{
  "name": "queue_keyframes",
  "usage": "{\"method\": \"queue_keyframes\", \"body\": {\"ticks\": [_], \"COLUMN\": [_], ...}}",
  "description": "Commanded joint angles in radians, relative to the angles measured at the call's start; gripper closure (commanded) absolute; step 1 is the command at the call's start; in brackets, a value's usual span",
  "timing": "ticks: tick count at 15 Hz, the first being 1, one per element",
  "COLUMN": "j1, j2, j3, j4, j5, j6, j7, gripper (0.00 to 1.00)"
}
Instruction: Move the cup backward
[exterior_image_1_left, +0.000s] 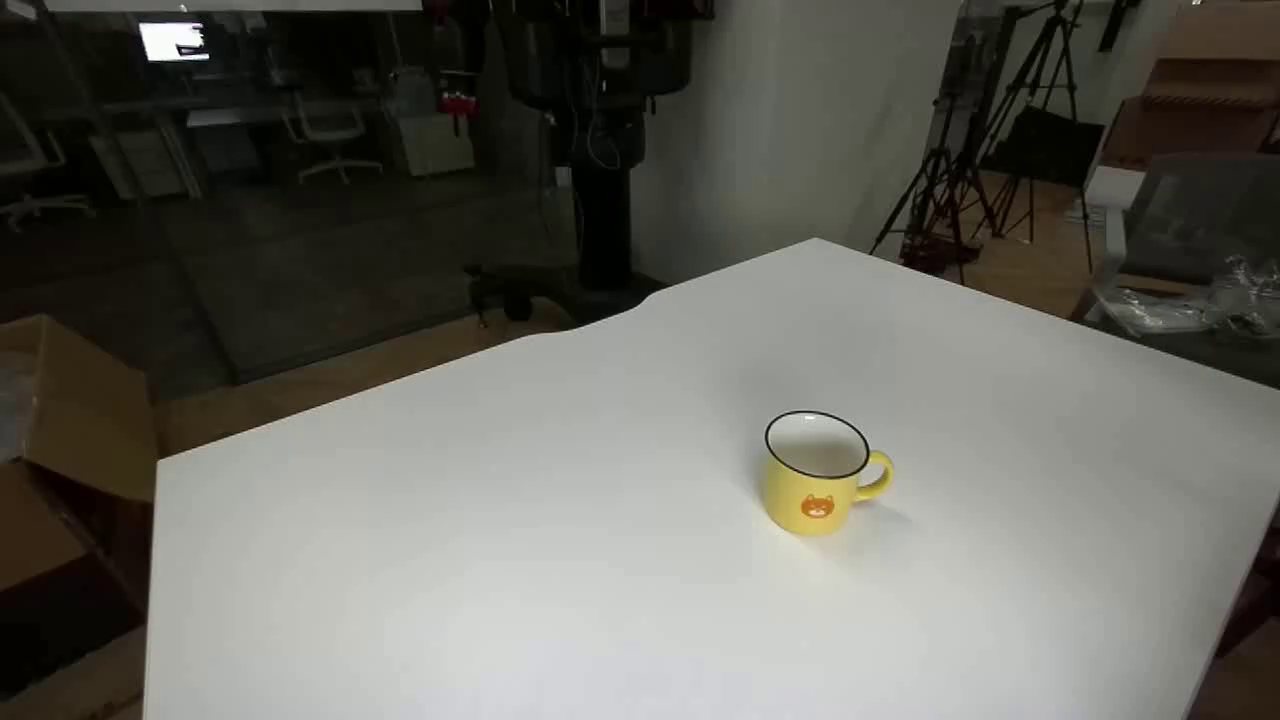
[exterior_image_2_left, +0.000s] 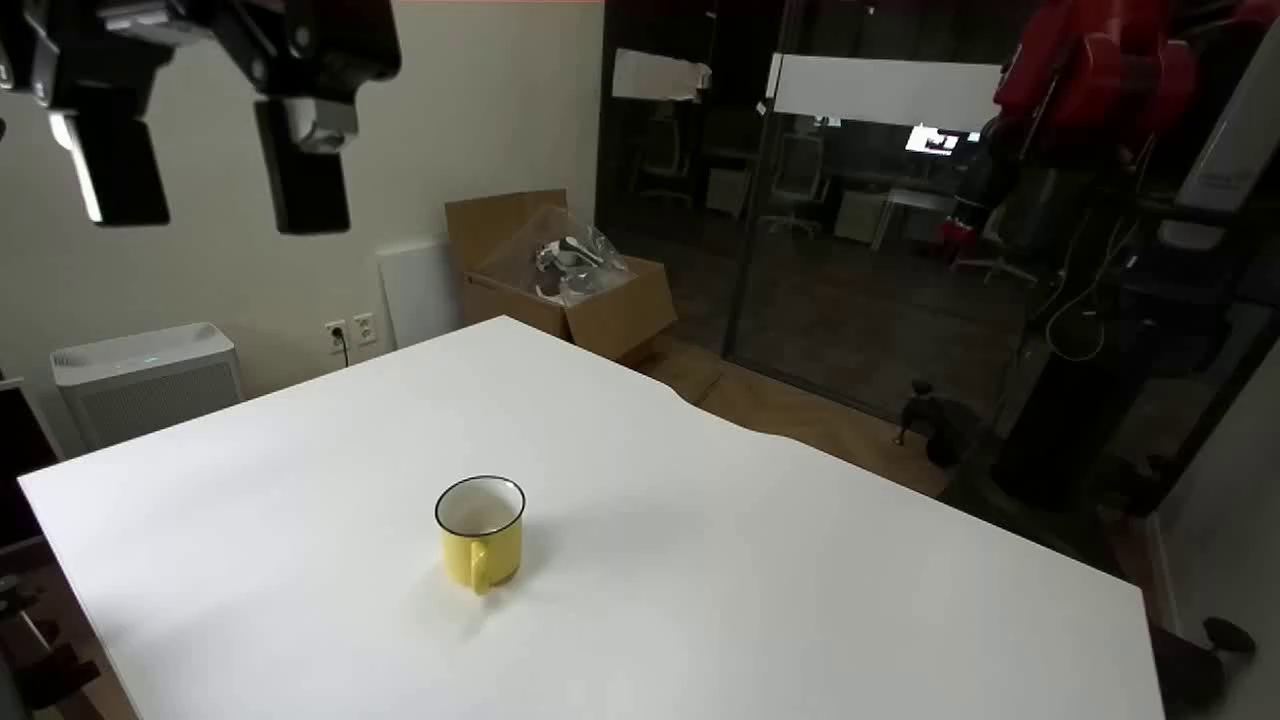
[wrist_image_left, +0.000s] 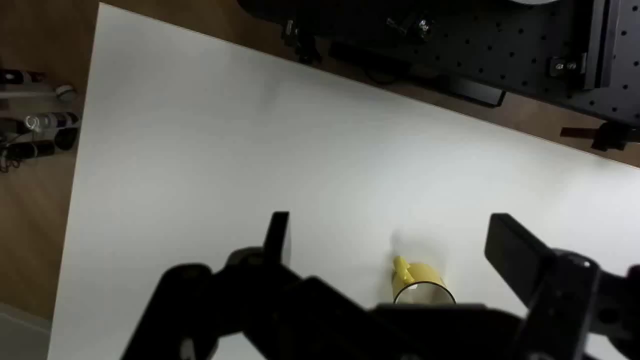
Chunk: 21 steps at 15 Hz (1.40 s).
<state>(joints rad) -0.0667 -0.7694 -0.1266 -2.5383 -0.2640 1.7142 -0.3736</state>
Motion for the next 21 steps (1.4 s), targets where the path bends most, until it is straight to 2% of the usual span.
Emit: {"method": "queue_keyframes", "body": {"ticks": [1,15,17,21], "j1": [0.019,0.019,0.009,-0.011], "j2": [-0.001,-0.001,-0.026,0.063], "j3": [-0.014,-0.014,-0.008,-0.014], "j4": [0.003,0.003,-0.027,-0.042], "j5": [-0.009,-0.009,0.004,0.05], "j6": [-0.004,-0.003,0.121,0.385], "j7": [0.01,0.01,0.088,0.215], "gripper": [0.0,0.0,0.0,0.0]}}
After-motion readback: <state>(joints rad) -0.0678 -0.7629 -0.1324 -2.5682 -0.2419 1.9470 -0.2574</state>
